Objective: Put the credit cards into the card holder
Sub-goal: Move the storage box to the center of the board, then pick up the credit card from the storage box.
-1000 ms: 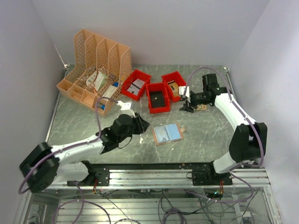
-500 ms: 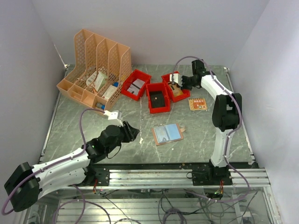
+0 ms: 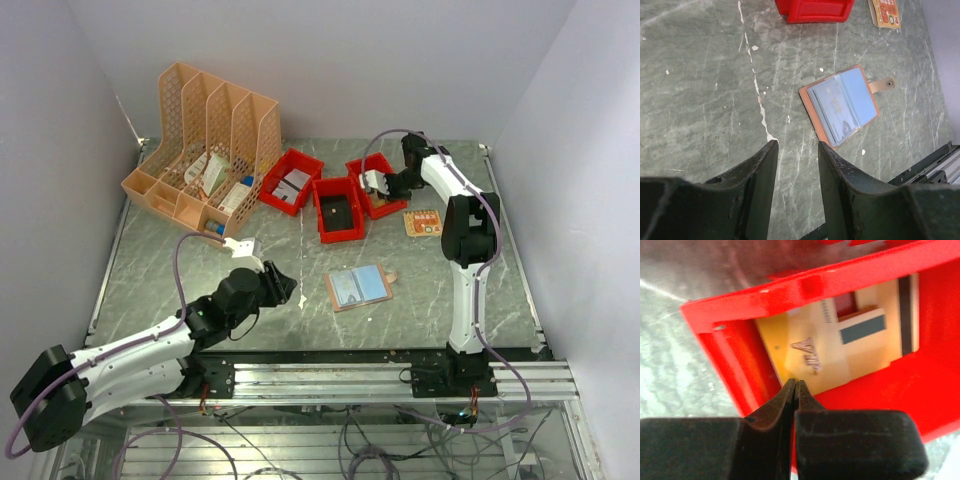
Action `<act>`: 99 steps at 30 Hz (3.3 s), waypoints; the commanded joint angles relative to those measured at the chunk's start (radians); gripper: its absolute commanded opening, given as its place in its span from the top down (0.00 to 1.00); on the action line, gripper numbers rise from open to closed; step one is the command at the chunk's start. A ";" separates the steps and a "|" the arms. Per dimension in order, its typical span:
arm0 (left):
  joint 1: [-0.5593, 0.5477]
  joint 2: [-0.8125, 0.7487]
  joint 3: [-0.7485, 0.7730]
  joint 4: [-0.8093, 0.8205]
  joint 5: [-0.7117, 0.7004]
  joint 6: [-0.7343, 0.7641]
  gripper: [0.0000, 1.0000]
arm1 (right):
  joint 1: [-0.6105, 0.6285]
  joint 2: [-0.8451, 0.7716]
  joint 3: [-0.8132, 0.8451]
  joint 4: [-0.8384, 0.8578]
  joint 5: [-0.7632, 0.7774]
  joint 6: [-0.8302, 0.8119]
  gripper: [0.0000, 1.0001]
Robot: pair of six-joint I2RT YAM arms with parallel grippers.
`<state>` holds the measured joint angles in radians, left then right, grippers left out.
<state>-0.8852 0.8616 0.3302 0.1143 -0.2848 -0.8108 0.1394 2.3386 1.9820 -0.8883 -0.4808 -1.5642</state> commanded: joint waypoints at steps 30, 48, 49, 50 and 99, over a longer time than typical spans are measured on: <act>0.003 0.049 0.014 0.104 0.049 -0.007 0.52 | 0.028 -0.139 -0.042 -0.195 -0.091 0.400 0.68; 0.002 0.139 0.001 0.230 0.123 -0.041 0.52 | 0.052 0.007 0.032 -0.271 0.033 0.503 0.48; 0.002 0.140 -0.001 0.237 0.125 -0.043 0.52 | 0.051 -0.001 0.014 -0.265 0.035 0.503 0.48; 0.003 0.142 -0.004 0.242 0.126 -0.046 0.52 | 0.052 -0.008 -0.003 -0.258 0.036 0.507 0.48; 0.002 0.237 0.007 0.331 0.159 -0.053 0.52 | 0.064 -0.148 -0.161 -0.436 -0.202 0.643 0.85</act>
<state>-0.8852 1.0973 0.3279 0.3965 -0.1333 -0.8646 0.1940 2.2284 1.8671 -1.3548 -0.6945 -0.9440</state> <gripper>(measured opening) 0.478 0.140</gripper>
